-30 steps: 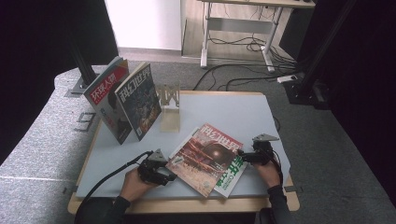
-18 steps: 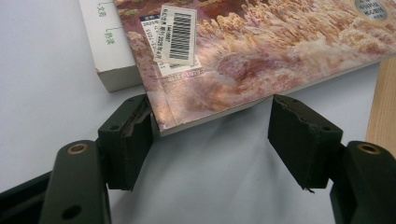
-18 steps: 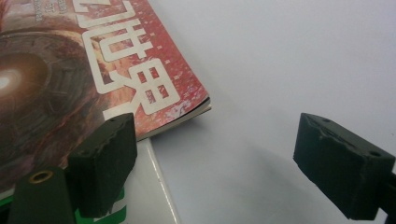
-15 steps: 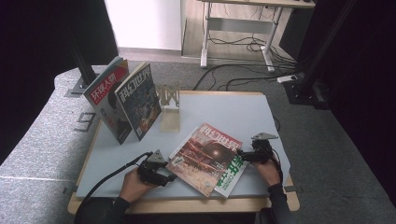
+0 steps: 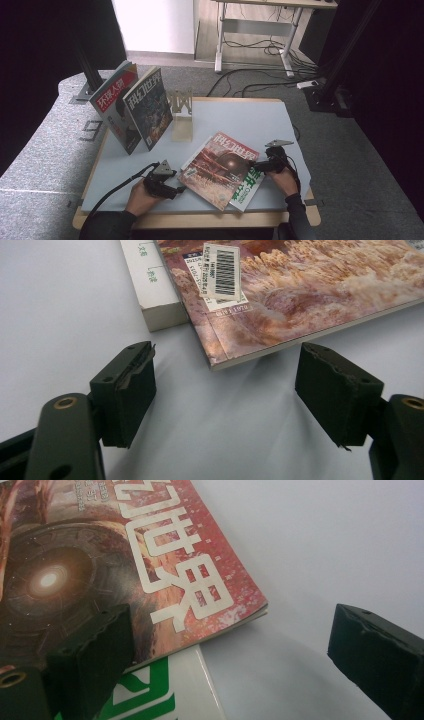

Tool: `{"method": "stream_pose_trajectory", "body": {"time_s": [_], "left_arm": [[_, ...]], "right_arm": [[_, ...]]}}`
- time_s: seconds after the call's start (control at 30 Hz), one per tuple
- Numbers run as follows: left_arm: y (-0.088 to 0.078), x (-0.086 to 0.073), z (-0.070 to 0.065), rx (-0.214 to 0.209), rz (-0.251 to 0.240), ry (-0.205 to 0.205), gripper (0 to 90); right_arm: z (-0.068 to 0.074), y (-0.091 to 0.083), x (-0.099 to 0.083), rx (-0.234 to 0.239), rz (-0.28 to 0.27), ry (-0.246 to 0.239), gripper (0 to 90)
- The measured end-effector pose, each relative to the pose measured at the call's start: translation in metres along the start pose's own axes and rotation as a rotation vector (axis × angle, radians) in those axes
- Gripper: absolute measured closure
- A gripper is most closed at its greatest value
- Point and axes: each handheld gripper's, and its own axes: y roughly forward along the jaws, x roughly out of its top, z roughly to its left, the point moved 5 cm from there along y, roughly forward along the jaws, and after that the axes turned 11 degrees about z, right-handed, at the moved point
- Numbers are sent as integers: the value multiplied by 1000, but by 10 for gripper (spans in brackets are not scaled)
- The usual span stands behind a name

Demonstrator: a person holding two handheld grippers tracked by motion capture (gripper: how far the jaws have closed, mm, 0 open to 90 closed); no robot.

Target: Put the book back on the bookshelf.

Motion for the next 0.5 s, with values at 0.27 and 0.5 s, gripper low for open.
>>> {"method": "stream_pose_trajectory", "body": {"time_s": [0.27,0.5], "left_arm": [[-5,2,-7,-38,-9,8,437],[-7,0,-16,-38,5,45,524]], "right_arm": [[-1,-3,-2,-12,-3,-14,61],[-3,-3,-1,-19,-10,-5,76]]}}
